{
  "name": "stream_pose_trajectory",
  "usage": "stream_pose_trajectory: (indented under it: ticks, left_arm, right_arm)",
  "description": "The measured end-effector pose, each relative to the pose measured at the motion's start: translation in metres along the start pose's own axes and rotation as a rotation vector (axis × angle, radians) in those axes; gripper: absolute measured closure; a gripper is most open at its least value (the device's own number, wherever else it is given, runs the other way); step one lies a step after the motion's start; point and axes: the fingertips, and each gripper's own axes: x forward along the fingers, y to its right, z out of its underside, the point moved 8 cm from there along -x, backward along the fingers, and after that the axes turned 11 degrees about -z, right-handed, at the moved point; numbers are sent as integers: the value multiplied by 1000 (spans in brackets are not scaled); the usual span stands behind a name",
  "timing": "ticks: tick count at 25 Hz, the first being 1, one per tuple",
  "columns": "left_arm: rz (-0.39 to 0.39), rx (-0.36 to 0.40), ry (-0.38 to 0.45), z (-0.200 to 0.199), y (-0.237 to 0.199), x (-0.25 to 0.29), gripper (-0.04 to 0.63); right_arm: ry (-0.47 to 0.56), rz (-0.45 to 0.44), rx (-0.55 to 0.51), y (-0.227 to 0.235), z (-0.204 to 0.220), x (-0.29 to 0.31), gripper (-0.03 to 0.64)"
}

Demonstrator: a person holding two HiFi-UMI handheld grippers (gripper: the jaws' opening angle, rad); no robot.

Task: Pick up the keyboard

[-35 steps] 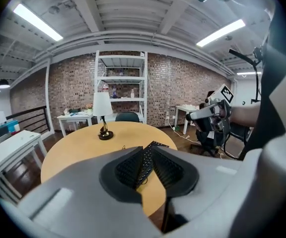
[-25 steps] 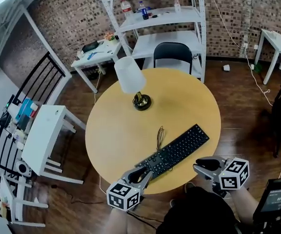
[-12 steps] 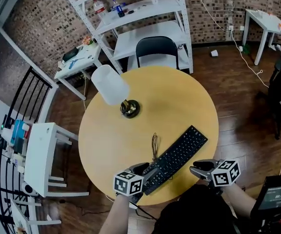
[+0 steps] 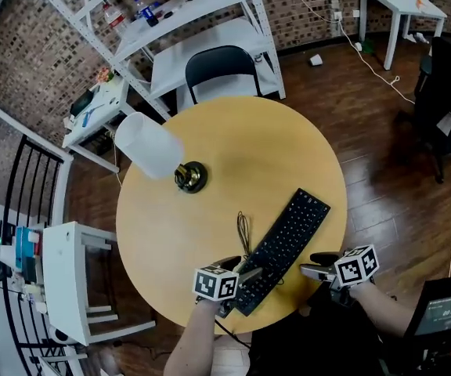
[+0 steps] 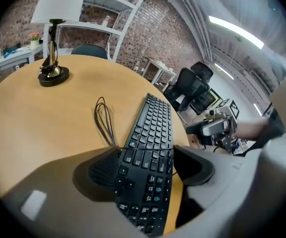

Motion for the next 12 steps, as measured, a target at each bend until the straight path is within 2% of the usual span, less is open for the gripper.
stream_pose_trajectory:
  ticks: [6, 10, 12]
  left_arm:
    - [92, 51, -83, 11, -24, 25, 230]
    - [175, -23, -56, 6, -37, 35, 221]
    - [229, -32, -68, 3, -37, 40, 219]
  right_arm:
    - [108, 33, 152, 24, 32, 26, 332]
    - [197, 17, 221, 26, 35, 36, 296]
    - [232, 8, 242, 26, 29, 38, 273]
